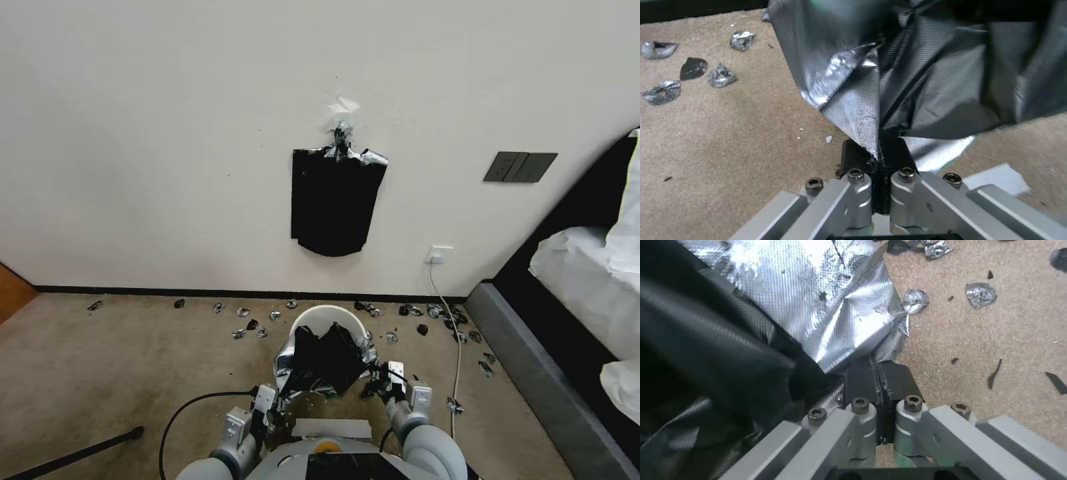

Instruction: Place a trash bag onto the trash bin.

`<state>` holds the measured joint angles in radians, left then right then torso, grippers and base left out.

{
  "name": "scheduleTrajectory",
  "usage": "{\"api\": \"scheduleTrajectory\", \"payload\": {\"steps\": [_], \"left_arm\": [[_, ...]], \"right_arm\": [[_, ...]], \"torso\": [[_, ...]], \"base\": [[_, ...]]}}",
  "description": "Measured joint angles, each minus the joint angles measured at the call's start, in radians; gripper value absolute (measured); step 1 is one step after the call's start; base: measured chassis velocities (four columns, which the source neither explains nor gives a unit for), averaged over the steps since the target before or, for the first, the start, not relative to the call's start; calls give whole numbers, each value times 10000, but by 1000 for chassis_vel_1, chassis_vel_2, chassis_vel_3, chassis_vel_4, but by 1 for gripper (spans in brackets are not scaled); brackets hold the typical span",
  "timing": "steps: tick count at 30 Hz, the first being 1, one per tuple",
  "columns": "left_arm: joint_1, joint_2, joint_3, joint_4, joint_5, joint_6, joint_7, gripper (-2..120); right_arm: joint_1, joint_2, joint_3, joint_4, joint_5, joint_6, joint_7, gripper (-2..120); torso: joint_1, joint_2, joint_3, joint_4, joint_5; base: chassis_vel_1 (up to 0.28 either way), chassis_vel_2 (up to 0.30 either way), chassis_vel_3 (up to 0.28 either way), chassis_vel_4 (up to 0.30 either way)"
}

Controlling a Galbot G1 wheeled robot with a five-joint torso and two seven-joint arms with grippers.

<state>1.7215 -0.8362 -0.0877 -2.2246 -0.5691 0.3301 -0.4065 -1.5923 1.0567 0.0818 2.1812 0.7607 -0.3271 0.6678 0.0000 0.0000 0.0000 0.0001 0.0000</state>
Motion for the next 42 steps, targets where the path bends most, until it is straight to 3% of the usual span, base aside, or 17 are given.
{"api": "scheduleTrajectory", "payload": {"steps": [14,24,27,29,31,34,37,38,39,42], "left_arm": [[-1230,-382,-102,833,-325,-16,-26,0],[-1209,-348,-186,969,-349,-372,-152,0],[-1116,-338,-226,934,-353,-323,-243,2],[-973,-281,-326,780,-353,-125,-269,13],[-937,-270,-353,738,-353,-63,-268,15],[-781,-254,-484,620,-283,176,-276,30],[-766,-257,-499,615,-273,188,-277,33],[-752,-257,-511,610,-264,190,-276,43],[-752,-257,-511,610,-264,190,-276,43],[-600,-145,-607,501,-209,84,-42,62]], "right_arm": [[637,105,-28,-1007,-48,340,-251,0],[653,67,-15,-1140,-57,523,-465,0],[528,-7,5,-1071,-142,544,-522,7],[317,-104,72,-898,-241,565,-547,17],[262,-124,96,-854,-260,570,-552,18],[-59,-244,205,-574,-406,597,-563,35],[-95,-255,214,-539,-427,598,-564,41],[-142,-272,225,-493,-461,600,-563,48],[-142,-272,225,-493,-461,600,-563,48],[-396,-332,289,-288,-655,602,-549,64]], "torso": [[0,-1,0,-1,0],[0,0,1,0,-1],[0,-1,1,0,0],[0,-1,1,0,0],[0,-1,0,-1,0],[0,0,0,-1,0],[0,-1,0,-1,-1],[0,0,0,0,0],[0,0,0,0,0],[0,-1,0,-1,0]], "base": [[0,0,0,0],[0,0,0,0],[0,0,0,0],[0,0,0,0],[0,0,0,0],[0,0,0,0],[0,0,0,0],[0,0,0,0],[0,0,0,0],[0,0,0,0]]}}
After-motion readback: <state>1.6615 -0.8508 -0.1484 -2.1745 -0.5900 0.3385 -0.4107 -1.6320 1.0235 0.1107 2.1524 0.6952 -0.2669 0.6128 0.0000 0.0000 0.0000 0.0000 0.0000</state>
